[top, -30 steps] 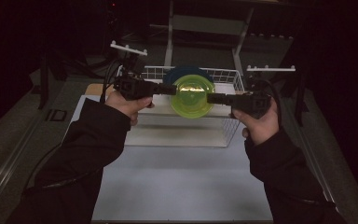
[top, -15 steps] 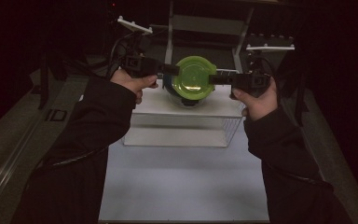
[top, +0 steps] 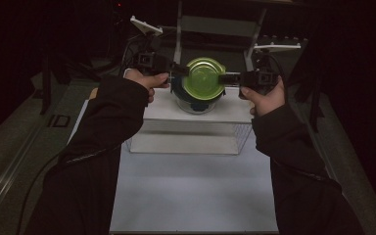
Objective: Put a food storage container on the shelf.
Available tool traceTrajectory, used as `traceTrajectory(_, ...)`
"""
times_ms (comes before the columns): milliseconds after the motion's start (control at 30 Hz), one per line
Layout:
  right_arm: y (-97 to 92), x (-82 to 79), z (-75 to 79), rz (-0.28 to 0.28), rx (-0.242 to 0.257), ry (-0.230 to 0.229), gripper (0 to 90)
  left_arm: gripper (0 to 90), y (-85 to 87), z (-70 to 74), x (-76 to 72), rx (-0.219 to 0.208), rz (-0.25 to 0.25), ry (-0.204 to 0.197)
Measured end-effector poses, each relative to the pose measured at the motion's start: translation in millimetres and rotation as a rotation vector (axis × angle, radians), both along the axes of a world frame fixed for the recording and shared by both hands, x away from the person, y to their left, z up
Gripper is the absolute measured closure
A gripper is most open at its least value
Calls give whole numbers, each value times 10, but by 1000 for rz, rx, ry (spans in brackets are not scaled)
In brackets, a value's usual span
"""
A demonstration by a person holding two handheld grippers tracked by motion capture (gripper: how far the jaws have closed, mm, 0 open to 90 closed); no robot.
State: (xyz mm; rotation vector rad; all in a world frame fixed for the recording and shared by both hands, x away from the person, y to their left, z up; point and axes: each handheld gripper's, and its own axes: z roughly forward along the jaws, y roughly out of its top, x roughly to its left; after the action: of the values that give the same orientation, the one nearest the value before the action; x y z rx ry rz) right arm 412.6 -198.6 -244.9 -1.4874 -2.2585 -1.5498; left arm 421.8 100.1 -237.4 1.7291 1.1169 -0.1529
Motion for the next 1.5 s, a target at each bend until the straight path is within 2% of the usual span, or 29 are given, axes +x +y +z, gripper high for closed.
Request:
traceTrajectory(200,31,87,24,-22,-18,-4,761,730,-41,-85,76,1,23,-43)
traceTrajectory(233,31,104,25,-33,-24,-1,752,722,-44,-106,88,-11,27,-50)
traceTrajectory(400,23,190,7,-57,-2,25,739,710,-23,-170,143,-56,48,-44)
traceTrajectory(567,43,260,8,-77,4,46,727,678,-12,-207,172,-62,66,-41)
traceTrajectory(733,55,332,-4,-91,32,75,710,654,14,-268,199,-80,100,-36)
traceTrajectory(900,100,338,4,-117,8,53,687,585,25,-309,204,-88,124,-50)
traceTrajectory(1000,95,345,-3,-123,18,61,667,570,18,-306,207,-84,126,-64)
traceTrajectory(1067,89,349,-7,-121,22,59,637,556,14,-288,201,-64,128,-83)
traceTrajectory(1167,72,341,7,-125,39,47,560,522,34,-240,193,-81,150,-94)
traceTrajectory(1267,64,331,26,-123,48,40,529,481,40,-203,173,-81,153,-104)
traceTrajectory(1433,59,243,91,-92,38,-13,399,395,103,-130,54,-132,135,-109)
traceTrajectory(1500,50,201,101,-70,39,-37,343,361,123,-117,-7,-128,90,-132)
